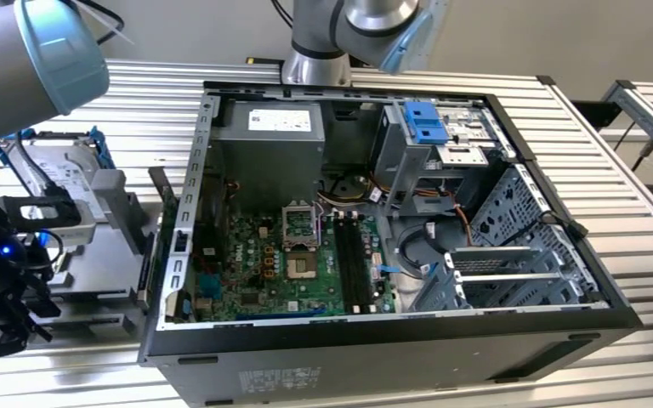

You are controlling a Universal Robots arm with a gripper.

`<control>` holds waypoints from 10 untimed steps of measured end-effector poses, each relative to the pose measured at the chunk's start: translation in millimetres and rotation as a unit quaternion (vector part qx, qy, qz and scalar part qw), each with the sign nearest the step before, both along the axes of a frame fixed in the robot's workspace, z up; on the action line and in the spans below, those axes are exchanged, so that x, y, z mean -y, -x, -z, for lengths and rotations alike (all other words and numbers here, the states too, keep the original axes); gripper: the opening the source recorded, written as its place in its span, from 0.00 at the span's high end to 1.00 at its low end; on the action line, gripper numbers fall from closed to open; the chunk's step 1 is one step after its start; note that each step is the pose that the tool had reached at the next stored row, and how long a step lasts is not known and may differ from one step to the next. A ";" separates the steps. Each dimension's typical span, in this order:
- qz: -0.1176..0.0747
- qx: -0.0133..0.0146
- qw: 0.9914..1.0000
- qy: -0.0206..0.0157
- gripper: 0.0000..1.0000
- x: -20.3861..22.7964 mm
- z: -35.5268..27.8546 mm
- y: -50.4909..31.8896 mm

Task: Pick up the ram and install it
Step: 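Pick up the ram and move it above insertion slot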

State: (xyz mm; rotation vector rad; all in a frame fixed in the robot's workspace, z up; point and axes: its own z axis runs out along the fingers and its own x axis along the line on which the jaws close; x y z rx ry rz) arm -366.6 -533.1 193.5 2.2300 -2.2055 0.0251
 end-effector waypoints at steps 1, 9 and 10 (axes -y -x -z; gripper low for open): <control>0.000 0.000 1.000 0.000 1.00 0.0 0.0 0.0; 0.000 0.000 1.000 0.000 1.00 0.0 0.1 0.0; 0.000 0.000 1.000 0.000 1.00 0.0 0.1 0.0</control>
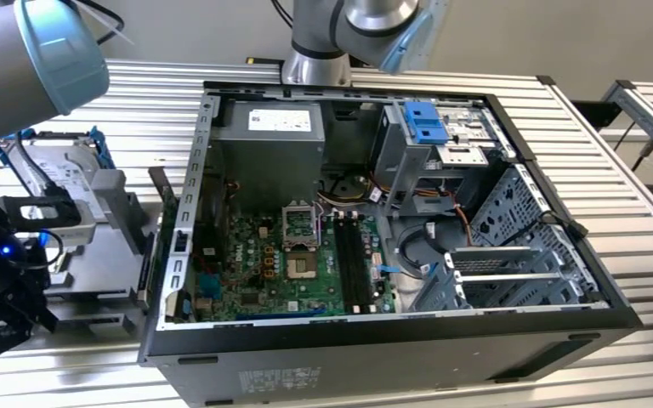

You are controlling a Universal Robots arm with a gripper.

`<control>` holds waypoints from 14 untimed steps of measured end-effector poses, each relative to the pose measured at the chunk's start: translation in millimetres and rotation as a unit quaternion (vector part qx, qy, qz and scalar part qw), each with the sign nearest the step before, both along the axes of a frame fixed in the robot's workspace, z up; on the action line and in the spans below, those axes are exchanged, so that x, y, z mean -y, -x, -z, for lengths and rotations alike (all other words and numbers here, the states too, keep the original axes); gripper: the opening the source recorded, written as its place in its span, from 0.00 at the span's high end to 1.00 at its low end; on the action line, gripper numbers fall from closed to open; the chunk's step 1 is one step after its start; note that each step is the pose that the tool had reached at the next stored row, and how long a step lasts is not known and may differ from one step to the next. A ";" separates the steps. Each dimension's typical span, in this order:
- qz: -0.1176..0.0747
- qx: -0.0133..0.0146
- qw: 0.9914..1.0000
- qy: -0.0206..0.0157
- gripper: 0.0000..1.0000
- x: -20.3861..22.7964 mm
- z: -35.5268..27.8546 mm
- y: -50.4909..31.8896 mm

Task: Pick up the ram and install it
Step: 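Pick up the ram and move it above insertion slot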

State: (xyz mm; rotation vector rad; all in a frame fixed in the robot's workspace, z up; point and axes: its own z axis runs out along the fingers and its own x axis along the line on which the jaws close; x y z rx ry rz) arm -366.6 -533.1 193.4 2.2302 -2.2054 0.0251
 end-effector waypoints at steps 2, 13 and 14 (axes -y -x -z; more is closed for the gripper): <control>0.000 0.000 1.000 0.000 1.00 0.0 0.0 0.0; 0.000 0.000 1.000 0.000 1.00 0.0 -37.9 0.0; 0.000 0.000 1.000 0.000 1.00 0.0 -42.6 0.0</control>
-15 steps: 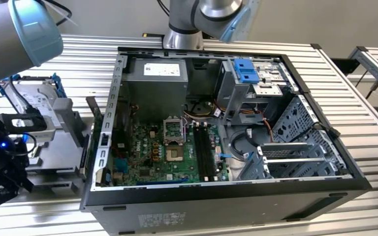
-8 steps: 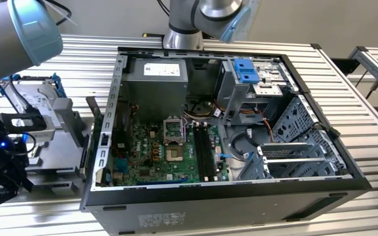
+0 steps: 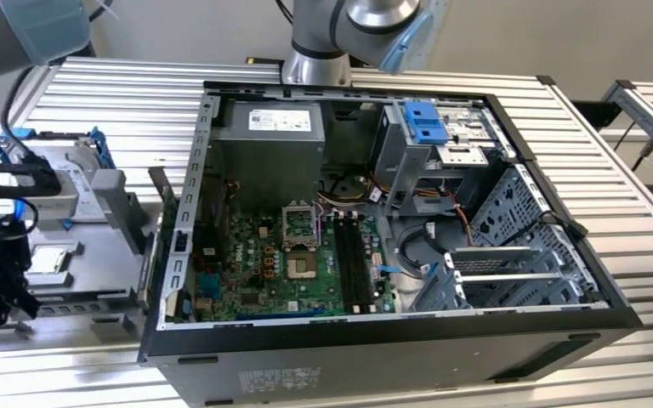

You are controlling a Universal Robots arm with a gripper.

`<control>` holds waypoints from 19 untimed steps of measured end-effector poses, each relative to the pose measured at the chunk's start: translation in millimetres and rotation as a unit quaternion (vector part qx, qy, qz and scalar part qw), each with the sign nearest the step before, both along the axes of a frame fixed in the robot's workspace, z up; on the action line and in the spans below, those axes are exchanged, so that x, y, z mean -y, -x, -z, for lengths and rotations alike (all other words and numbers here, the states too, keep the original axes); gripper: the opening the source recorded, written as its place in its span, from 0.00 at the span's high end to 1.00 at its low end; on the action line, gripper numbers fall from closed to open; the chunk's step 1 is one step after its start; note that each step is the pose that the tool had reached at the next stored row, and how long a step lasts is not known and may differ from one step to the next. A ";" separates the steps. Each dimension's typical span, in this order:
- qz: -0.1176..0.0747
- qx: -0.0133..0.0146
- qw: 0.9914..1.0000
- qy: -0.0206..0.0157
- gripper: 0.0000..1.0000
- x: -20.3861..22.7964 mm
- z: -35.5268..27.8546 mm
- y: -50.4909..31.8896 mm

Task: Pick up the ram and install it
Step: 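Pick up the ram and move it above insertion slot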

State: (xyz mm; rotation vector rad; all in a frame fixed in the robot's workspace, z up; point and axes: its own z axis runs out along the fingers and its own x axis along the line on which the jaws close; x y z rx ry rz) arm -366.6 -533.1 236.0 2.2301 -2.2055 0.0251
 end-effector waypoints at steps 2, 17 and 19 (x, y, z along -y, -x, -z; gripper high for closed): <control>0.000 0.000 1.000 0.000 1.00 0.0 -9.0 0.0; 0.000 0.000 1.000 -0.001 1.00 -4.9 -69.0 0.0; 0.000 0.000 1.000 -0.001 1.00 -5.0 -69.0 0.0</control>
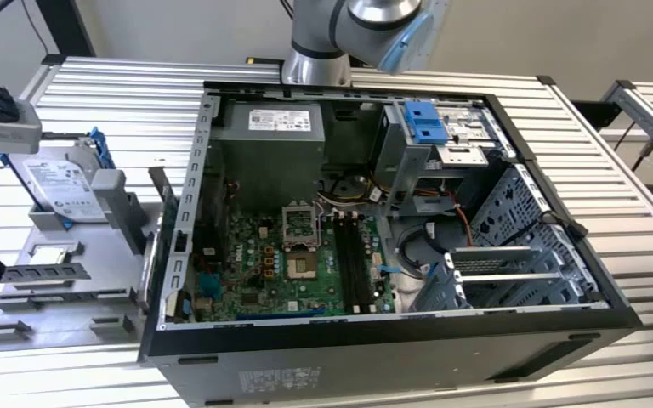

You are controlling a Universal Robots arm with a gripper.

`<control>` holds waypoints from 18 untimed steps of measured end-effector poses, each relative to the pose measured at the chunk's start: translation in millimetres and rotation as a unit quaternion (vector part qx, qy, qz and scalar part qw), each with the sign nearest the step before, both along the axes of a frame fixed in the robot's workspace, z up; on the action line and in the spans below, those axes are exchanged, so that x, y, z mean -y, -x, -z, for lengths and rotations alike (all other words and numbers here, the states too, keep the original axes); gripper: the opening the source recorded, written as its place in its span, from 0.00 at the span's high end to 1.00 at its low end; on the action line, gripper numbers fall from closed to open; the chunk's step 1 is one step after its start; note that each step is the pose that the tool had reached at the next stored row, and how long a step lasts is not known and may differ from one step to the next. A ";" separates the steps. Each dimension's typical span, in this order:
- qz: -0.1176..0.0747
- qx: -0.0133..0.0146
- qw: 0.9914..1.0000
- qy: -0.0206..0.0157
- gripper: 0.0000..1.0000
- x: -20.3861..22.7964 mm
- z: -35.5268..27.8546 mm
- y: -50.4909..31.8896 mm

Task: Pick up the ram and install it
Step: 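Pick up the ram and move it above insertion slot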

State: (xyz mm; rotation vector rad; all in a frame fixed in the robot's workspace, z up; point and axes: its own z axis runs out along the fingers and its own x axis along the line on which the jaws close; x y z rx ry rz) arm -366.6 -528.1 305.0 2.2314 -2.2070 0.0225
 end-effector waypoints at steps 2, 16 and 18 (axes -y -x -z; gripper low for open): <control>0.000 0.000 1.000 0.000 1.00 0.0 -0.2 0.0; 0.000 0.000 1.000 0.000 1.00 0.1 -56.4 0.0; 0.000 0.000 1.000 0.000 1.00 0.1 -65.4 0.0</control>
